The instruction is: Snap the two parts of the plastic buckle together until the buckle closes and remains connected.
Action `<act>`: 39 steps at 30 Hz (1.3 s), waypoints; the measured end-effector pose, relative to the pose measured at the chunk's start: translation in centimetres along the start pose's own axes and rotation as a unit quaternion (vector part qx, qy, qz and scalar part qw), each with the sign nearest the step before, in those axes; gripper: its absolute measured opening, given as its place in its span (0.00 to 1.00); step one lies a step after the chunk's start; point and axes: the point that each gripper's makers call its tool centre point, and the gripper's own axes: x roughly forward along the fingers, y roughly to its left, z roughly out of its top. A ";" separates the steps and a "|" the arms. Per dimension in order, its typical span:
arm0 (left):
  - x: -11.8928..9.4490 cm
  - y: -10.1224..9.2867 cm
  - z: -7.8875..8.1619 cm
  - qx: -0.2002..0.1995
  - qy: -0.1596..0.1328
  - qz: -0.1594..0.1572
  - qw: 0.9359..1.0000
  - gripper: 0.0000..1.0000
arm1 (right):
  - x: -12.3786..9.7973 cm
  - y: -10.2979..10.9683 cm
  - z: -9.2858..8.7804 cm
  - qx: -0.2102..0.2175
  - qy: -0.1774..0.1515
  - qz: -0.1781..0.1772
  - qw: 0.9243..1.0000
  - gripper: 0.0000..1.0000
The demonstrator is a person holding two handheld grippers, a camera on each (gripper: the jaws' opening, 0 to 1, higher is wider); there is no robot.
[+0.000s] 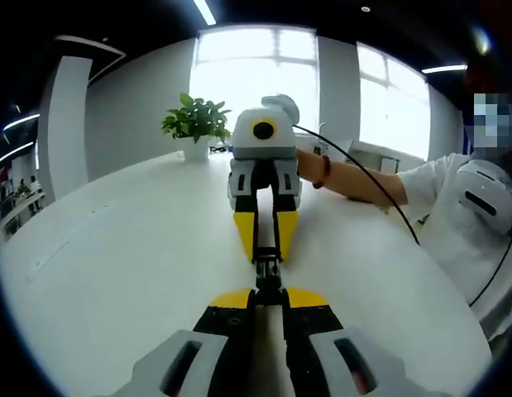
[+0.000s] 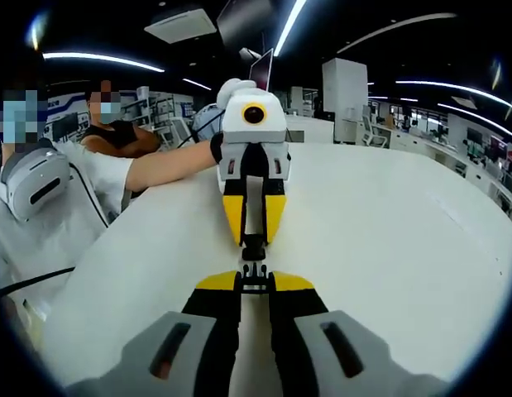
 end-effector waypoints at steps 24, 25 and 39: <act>0.6 -0.5 -0.5 0.016 0.017 0.000 1.000 0.11 | 0.4 0.4 0.1 -0.012 0.001 0.004 1.000 0.12; 0.4 0.3 -0.5 0.015 0.019 0.001 1.000 0.11 | 0.4 0.3 0.1 -0.015 0.001 0.001 1.000 0.12; 0.4 1.2 -0.5 0.004 0.014 -0.005 1.000 0.11 | 0.8 0.3 -0.3 -0.012 0.005 0.008 1.000 0.12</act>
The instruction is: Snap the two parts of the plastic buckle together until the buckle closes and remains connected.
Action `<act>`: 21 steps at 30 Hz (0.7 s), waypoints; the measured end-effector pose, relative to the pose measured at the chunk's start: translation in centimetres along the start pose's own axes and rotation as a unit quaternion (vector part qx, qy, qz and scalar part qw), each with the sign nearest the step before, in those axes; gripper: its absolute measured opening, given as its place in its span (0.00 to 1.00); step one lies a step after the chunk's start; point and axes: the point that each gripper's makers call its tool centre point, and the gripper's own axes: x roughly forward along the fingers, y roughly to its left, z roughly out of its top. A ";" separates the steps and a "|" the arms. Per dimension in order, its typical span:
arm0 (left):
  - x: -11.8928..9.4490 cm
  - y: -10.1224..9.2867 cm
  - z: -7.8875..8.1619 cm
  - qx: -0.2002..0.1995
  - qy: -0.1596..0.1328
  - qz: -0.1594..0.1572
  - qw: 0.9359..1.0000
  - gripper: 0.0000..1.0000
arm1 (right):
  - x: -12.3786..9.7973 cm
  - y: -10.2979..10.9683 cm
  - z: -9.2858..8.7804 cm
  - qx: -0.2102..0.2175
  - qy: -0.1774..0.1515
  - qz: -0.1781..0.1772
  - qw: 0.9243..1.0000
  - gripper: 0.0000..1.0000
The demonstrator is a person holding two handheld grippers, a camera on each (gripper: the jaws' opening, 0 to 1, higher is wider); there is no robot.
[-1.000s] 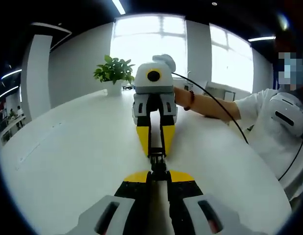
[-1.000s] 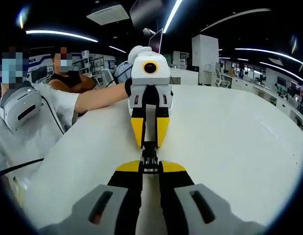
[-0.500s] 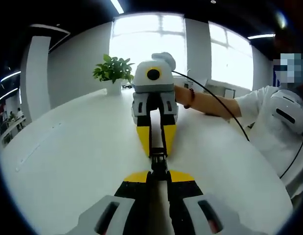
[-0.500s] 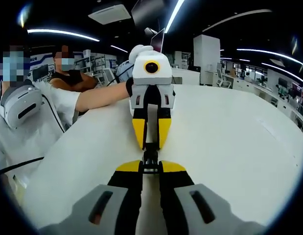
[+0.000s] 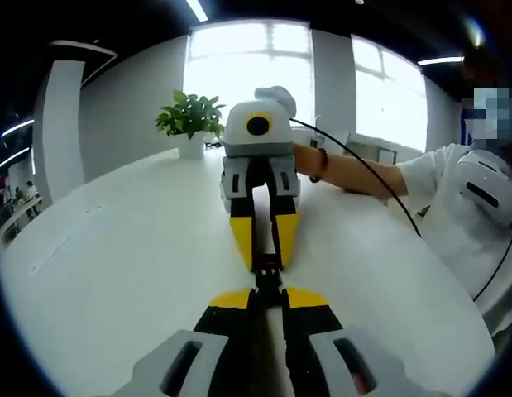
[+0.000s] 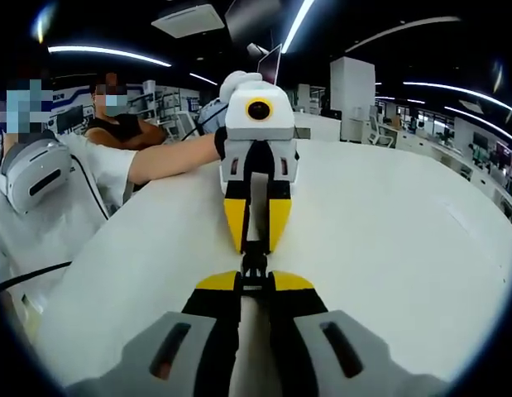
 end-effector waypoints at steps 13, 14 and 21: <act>-0.1 0.6 0.2 0.017 -0.030 0.004 0.999 0.10 | 0.5 0.3 0.1 0.001 -0.002 -0.008 1.000 0.12; -0.1 0.7 0.1 0.013 -0.031 0.002 0.999 0.10 | 0.5 0.3 0.1 0.001 -0.001 -0.008 1.000 0.11; -0.1 0.6 0.3 -0.003 -0.037 0.000 0.999 0.10 | 0.7 0.2 0.1 0.008 -0.002 -0.010 1.000 0.11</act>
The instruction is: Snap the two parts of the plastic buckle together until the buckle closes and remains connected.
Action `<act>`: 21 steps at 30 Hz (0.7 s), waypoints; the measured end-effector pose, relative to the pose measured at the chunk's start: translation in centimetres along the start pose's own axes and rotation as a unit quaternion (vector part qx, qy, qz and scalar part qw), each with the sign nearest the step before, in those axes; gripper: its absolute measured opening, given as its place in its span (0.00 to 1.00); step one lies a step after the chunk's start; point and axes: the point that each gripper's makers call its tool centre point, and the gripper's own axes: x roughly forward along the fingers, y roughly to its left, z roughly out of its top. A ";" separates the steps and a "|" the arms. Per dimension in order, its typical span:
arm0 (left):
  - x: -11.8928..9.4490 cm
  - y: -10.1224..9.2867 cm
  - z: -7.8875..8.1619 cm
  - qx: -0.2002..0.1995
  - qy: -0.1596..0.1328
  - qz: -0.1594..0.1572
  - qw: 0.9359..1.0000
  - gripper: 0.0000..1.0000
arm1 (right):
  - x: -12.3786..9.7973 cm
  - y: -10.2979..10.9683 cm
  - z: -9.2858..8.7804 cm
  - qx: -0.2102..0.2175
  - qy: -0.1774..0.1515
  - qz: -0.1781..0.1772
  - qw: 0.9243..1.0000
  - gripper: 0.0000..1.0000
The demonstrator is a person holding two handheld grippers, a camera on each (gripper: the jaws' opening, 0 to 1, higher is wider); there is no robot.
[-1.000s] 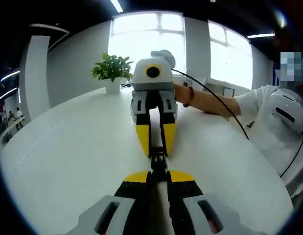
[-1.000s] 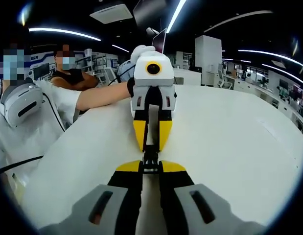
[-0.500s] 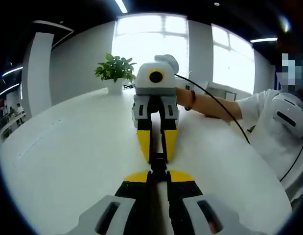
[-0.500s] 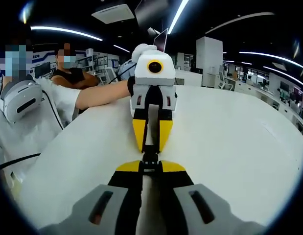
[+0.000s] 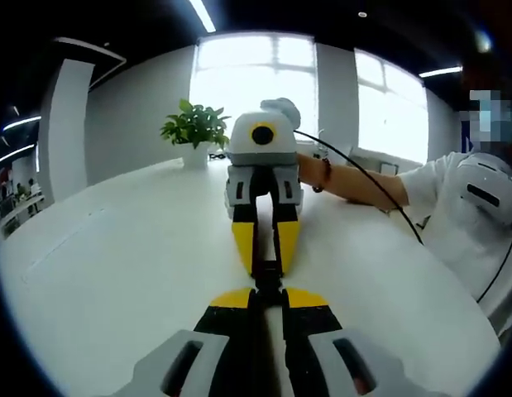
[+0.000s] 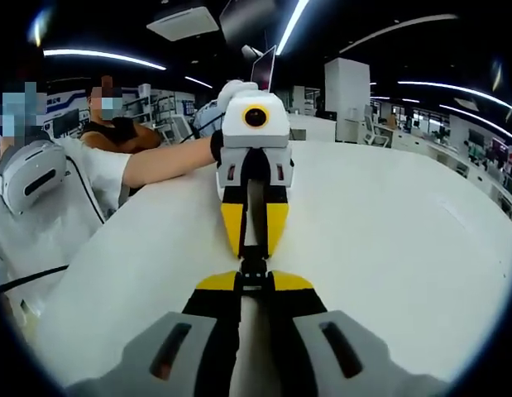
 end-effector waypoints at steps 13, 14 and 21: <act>0.1 -0.8 -0.1 0.002 -0.003 -0.002 1.000 0.10 | 0.1 -0.1 0.2 -0.002 0.000 0.002 1.000 0.11; 0.1 -0.8 -0.1 0.001 -0.003 -0.003 1.000 0.10 | 0.0 -0.3 0.1 -0.003 0.001 0.001 1.000 0.11; 0.2 -1.2 0.0 -0.001 -0.001 -0.003 1.000 0.09 | 0.2 -0.1 0.3 -0.006 0.005 0.001 1.000 0.10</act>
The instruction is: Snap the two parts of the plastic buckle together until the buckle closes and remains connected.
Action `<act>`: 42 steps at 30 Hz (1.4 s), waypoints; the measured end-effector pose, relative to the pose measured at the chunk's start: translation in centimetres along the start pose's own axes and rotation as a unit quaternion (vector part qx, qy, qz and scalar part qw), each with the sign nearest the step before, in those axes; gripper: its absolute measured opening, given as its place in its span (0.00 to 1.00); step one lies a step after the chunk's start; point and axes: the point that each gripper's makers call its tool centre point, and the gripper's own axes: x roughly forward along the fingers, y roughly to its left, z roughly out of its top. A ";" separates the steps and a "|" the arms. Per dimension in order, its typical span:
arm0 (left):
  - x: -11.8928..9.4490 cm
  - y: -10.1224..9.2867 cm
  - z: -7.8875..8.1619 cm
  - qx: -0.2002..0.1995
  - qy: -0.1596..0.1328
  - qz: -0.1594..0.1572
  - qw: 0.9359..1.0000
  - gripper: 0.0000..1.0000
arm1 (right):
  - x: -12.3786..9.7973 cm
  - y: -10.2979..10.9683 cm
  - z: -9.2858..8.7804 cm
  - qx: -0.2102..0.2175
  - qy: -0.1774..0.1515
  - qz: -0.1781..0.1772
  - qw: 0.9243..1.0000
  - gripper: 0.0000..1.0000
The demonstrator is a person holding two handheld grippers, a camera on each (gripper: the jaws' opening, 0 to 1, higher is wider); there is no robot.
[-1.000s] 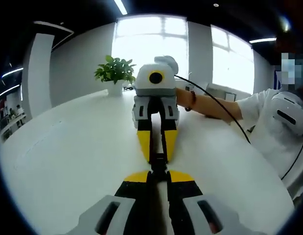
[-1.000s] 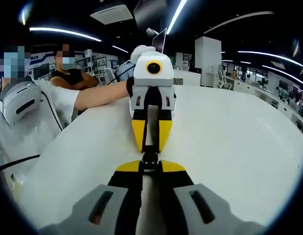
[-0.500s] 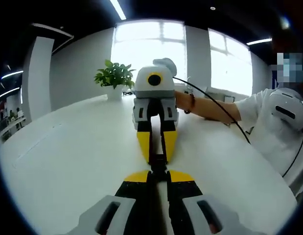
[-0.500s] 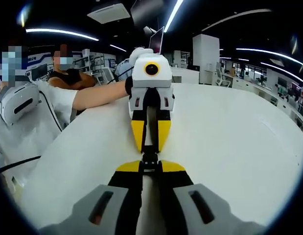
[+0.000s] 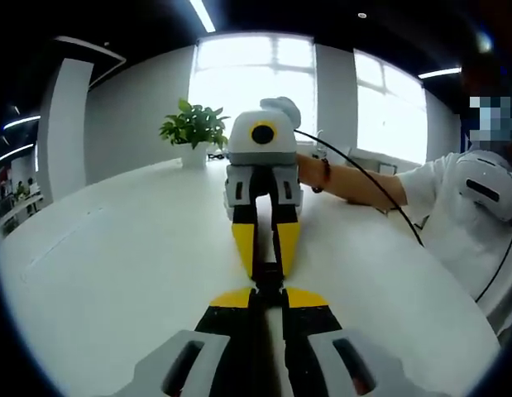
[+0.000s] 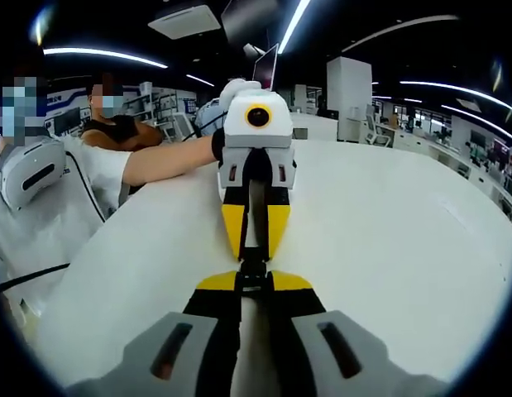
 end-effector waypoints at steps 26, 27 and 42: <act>0.2 0.3 0.1 -0.001 -0.004 0.005 1.000 0.10 | 0.0 -0.6 -0.2 0.021 -0.021 -0.036 0.999 0.11; 0.2 0.3 0.1 -0.004 -0.005 0.005 1.000 0.10 | 0.0 -0.6 -0.2 0.021 -0.022 -0.037 0.999 0.11; 0.2 0.1 0.0 -0.008 -0.006 0.003 1.000 0.10 | 0.0 -1.0 -0.1 0.013 -0.006 -0.039 0.999 0.12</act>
